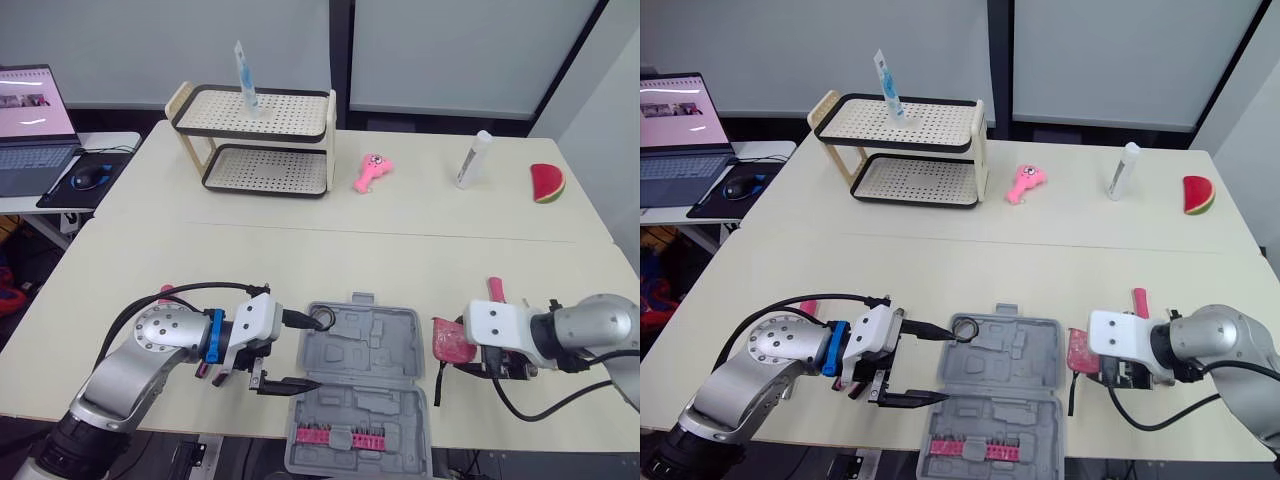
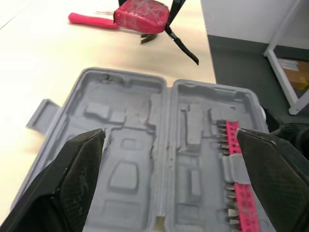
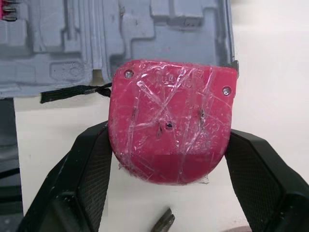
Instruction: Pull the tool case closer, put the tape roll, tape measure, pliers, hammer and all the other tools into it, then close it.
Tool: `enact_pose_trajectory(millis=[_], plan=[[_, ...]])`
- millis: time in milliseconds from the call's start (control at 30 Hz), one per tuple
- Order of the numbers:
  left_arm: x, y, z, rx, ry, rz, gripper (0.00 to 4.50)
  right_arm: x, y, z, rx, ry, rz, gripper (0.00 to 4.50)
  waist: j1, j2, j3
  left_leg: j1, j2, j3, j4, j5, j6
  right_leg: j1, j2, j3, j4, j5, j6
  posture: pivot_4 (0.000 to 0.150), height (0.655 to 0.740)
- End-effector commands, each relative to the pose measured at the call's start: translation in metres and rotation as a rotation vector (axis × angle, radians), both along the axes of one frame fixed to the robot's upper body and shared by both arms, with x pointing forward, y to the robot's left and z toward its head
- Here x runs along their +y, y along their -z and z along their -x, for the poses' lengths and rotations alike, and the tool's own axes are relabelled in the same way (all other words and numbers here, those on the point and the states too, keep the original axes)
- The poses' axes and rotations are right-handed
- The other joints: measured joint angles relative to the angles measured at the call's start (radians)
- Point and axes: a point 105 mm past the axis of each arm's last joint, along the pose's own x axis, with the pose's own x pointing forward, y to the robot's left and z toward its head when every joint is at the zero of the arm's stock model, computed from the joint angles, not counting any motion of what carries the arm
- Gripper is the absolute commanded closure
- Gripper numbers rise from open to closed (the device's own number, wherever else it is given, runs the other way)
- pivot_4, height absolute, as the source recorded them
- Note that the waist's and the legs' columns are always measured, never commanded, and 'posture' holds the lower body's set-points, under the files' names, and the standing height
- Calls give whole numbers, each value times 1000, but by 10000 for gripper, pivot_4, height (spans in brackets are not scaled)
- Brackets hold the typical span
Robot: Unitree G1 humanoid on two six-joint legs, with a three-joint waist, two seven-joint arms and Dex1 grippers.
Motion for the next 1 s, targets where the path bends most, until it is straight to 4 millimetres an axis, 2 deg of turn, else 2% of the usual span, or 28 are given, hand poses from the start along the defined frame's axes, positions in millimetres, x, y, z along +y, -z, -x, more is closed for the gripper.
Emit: enact_pose_trajectory(millis=[33, 167, 467, 767, 1000], plan=[[1, -1, -8, -52, -11, -50, 0, 15, -5, -6, 14, -28, 26, 13059, -2, 0, 1, -2, 0, 0, 0, 0, 0, -1, 0, 0, 0, 0, 0, 1500, 7350], [-5, -1, -10, -73, 1, -56, 0, 34, -5, -13, 38, -81, 67, 13060, -3, 0, 1, -4, 0, 0, -1, 0, 0, -5, -1, 0, 1, 0, 0, 1500, 7350], [-15, 2, -15, -83, -1, -41, 0, 57, 10, -31, 67, -140, 137, 13061, -3, 0, 1, -10, -1, 0, 0, 0, 0, -10, -2, -2, 3, 0, 0, 1500, 7350], [-17, 8, -11, -76, 15, -45, 0, 65, 27, -49, 67, -152, 194, 13061, -4, 1, 1, -10, -1, -1, 1, 0, 0, -10, -2, -3, 4, 1, 0, 1500, 7350], [-14, 16, -12, -82, 8, -51, 0, 66, 30, -59, 58, -156, 218, 13062, -4, 1, 1, -10, -1, -1, 1, 0, 0, -10, -2, -3, 4, 1, 0, 1500, 7350]])
